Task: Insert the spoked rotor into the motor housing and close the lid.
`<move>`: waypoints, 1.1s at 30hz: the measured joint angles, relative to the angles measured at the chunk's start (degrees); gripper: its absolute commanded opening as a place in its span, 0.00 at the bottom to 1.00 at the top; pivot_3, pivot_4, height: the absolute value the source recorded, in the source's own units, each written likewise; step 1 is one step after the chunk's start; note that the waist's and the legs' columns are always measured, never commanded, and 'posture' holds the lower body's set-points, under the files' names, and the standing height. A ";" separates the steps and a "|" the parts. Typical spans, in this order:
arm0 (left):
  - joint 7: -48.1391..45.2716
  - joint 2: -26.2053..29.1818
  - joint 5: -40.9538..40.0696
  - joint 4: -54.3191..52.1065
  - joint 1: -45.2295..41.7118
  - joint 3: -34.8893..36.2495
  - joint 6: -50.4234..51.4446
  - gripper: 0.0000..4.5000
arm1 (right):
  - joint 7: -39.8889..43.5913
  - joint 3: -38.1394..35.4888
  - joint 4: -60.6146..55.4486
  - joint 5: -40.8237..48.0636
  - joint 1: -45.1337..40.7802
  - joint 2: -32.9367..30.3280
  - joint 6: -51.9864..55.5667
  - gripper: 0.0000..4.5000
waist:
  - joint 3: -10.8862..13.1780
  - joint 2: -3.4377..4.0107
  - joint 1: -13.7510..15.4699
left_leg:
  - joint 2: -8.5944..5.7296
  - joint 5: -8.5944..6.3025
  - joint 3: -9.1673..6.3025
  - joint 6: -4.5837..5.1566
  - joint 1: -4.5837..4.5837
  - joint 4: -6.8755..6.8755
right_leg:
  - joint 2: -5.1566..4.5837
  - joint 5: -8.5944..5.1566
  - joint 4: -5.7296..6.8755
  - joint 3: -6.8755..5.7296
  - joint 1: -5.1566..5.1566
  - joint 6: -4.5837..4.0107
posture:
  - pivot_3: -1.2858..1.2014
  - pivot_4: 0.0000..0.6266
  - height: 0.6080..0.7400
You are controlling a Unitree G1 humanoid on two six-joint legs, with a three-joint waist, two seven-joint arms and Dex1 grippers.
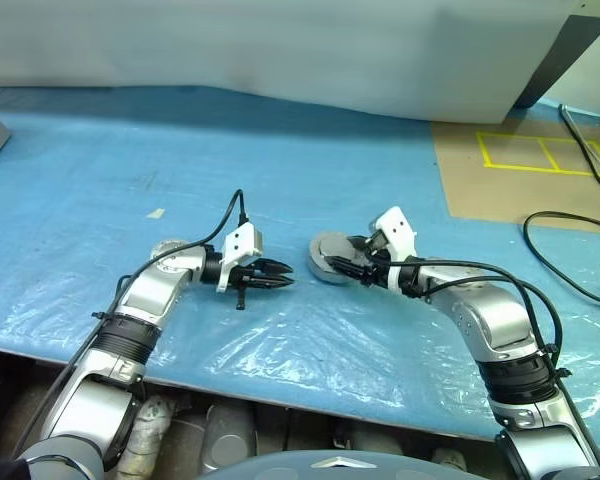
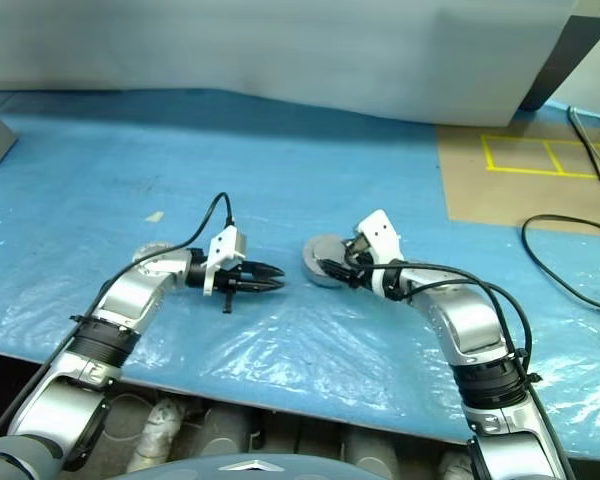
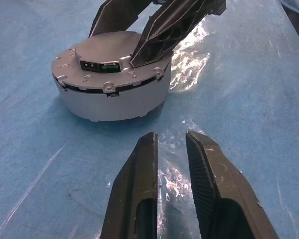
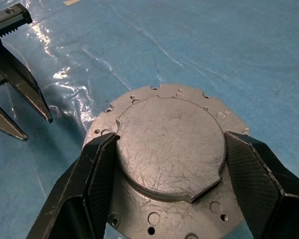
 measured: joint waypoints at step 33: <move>-0.05 -0.64 0.24 0.92 -0.71 -0.04 -0.65 0.21 | -3.44 -2.88 0.30 1.58 -3.23 5.29 9.03 0.66 | -0.04 -0.06 -0.32 | 0.00 0.00 -0.03 0.01 0.44 -0.05 | 0.01 -0.19 -0.01 0.19 0.27 -0.15 | 0.52 0.24 1.00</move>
